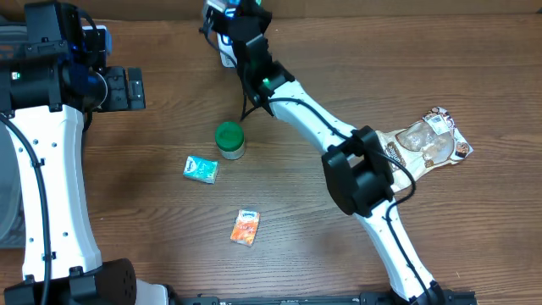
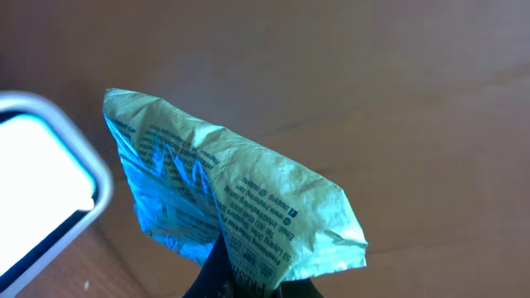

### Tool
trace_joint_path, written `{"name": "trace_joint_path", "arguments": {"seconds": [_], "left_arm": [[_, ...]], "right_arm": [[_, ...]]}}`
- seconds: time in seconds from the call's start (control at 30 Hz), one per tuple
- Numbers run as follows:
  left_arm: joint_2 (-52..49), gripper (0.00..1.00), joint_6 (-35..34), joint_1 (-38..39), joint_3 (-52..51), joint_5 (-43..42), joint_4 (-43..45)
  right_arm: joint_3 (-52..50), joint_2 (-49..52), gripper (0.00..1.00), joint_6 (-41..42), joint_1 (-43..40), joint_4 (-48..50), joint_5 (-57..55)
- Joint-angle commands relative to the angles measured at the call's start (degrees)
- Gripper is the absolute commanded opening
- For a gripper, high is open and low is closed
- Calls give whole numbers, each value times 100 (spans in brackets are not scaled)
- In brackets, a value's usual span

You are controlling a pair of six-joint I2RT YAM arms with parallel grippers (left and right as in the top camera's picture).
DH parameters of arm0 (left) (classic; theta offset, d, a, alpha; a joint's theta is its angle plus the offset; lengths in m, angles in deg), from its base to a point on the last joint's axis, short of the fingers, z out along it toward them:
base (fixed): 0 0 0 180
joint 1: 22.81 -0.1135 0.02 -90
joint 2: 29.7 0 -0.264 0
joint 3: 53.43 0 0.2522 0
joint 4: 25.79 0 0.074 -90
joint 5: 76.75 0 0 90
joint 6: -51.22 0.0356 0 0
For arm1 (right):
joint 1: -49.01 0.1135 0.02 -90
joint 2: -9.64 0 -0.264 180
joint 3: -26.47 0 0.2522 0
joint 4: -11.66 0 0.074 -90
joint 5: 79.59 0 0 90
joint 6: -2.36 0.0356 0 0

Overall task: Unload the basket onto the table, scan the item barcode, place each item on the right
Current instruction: 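Lift the green pack and hold it in front of the scanner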

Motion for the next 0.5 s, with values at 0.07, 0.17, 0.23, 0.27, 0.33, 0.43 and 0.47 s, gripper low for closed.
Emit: {"name": "trace_joint_path", "arguments": {"seconds": [0.07,0.17,0.23,0.27,0.33,0.43,0.47], "left_arm": [[-28,100,90,-24,7,50,-9],[-28,100,90,-24,7,50,-9],[-28,100,87,-24,7,50,-9],[-28,100,87,-24,7,50,-9],[-28,100,90,-24,7,50,-9],[-28,100,90,-24,7,50,-9],[-28,100,90,-24,7,50,-9]], "right_arm": [[57,157,4,-389,-94,166,-129],[57,168,4,-391,-94,168,-129],[57,168,4,-417,-94,205,-142],[57,168,4,-492,-94,251,-146],[57,168,4,-643,-90,295,-142],[57,168,4,-647,-52,337,-142],[57,168,4,-647,-37,334,-144]]}}
